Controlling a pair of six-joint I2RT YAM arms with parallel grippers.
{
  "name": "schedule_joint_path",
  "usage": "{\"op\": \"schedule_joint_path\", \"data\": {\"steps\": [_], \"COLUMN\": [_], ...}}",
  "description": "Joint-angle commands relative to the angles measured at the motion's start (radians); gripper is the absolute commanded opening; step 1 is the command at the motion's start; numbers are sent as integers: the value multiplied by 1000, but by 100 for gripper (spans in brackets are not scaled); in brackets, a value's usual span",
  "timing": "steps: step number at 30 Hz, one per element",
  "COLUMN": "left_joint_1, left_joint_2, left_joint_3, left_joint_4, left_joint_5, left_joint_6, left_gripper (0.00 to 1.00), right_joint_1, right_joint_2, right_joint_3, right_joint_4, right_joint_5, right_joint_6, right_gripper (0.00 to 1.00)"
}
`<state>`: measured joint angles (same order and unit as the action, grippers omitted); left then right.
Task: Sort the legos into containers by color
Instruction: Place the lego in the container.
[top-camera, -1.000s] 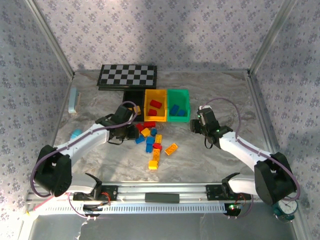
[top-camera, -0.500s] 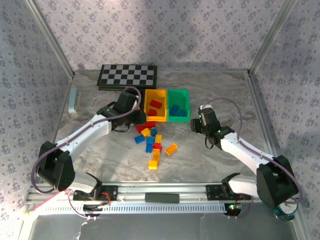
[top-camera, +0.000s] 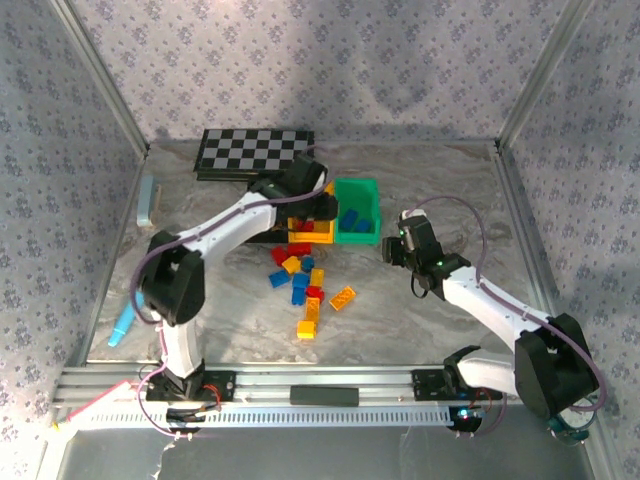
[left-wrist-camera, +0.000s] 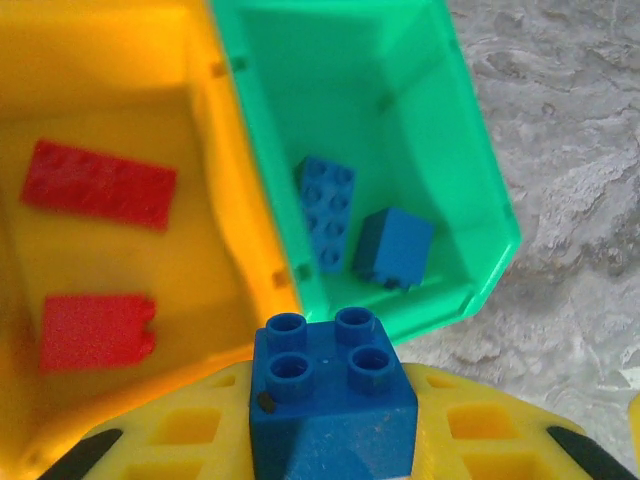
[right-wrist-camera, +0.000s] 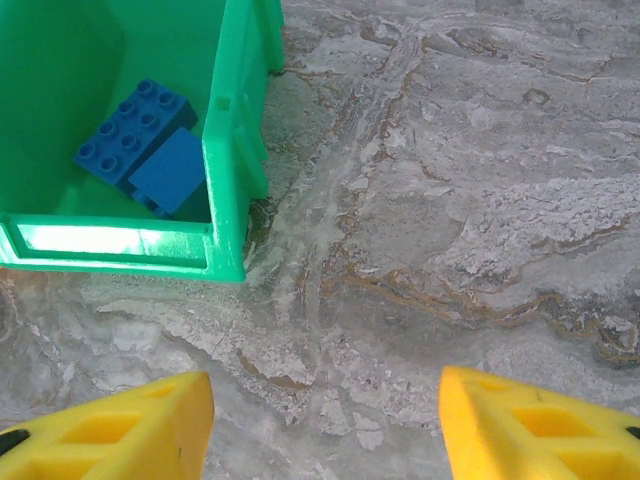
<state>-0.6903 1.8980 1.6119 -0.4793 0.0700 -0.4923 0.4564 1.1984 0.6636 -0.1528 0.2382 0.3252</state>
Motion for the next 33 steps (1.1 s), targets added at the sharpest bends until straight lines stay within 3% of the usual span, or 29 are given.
{"op": "schedule_joint_path", "data": {"steps": [1, 7, 16, 20, 24, 33], "left_joint_1": [-18, -27, -35, -40, -40, -75], "left_joint_2": [102, 334, 556, 551, 515, 221], "left_joint_3": [158, 507, 831, 828, 796, 346], "left_joint_4": [-61, -230, -343, -344, -350, -116], "left_joint_5": [-3, -49, -49, -48, -68, -67], "left_joint_6": [49, 78, 80, 88, 96, 89], "left_gripper": [29, 33, 46, 54, 56, 56], "right_joint_1": [-8, -8, -8, -7, -7, 0], "right_joint_2": [-14, 12, 29, 29, 29, 27], "right_joint_3": [-15, -15, -7, -6, -9, -8], "right_joint_4": [-7, 11, 12, 12, 17, 12], "right_joint_5": [-15, -32, -34, -36, -33, -34], "right_joint_6": [18, 24, 26, 26, 26, 26], "right_gripper": [63, 63, 63, 63, 63, 63]}}
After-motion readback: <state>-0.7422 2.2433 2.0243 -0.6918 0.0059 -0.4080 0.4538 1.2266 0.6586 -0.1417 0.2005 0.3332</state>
